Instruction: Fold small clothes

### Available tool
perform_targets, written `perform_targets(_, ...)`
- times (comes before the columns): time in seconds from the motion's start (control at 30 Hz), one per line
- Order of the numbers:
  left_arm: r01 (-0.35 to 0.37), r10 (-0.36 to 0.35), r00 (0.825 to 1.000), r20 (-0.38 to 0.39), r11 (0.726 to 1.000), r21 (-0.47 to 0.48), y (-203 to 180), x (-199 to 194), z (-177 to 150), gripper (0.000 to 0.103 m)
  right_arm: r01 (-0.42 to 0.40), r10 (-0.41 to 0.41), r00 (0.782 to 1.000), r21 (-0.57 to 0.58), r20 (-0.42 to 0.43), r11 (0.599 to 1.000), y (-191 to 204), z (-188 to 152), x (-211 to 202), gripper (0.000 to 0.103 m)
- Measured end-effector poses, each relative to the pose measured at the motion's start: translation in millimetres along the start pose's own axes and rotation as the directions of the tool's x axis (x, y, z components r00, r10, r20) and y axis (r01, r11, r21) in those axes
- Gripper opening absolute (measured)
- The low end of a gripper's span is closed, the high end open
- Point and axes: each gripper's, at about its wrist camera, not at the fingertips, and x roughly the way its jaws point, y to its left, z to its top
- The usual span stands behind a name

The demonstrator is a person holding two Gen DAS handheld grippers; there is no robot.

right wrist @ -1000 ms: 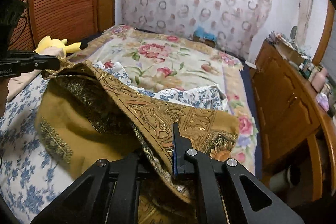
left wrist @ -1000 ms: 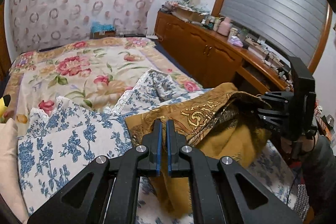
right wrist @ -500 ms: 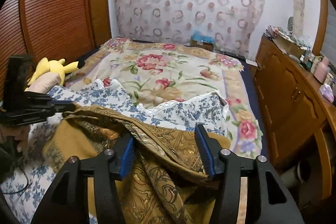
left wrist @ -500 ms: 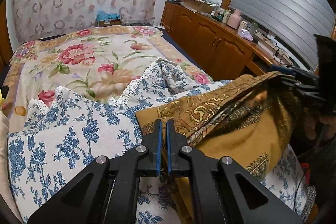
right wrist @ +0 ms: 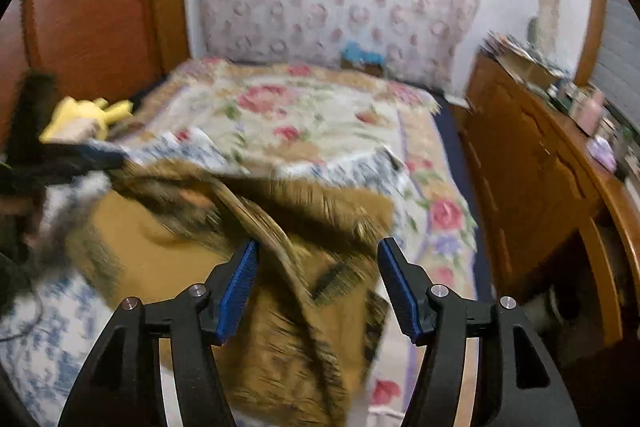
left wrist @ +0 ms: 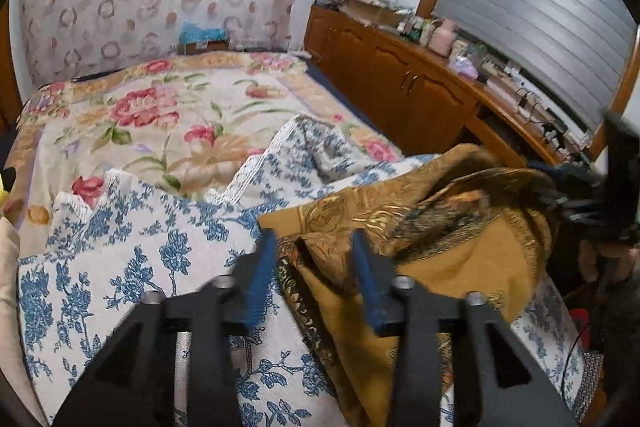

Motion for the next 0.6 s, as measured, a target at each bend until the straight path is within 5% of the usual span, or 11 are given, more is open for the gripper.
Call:
perform_targets(0.2,0.030,-0.030,0.999,-0.013,0.999,0.034,-4,-6,-5,0.063,-0.011,0.014,0.999,0.088,-0.034,0.996,-11,-10,24,0.064)
perform_targets(0.6,-0.002,0.002,0.992,-0.129,1.000,0.001,10,46,-1,0.063,-0.121,0.137,0.988,0.194,-0.074,0.974,-39,1,62,0.066)
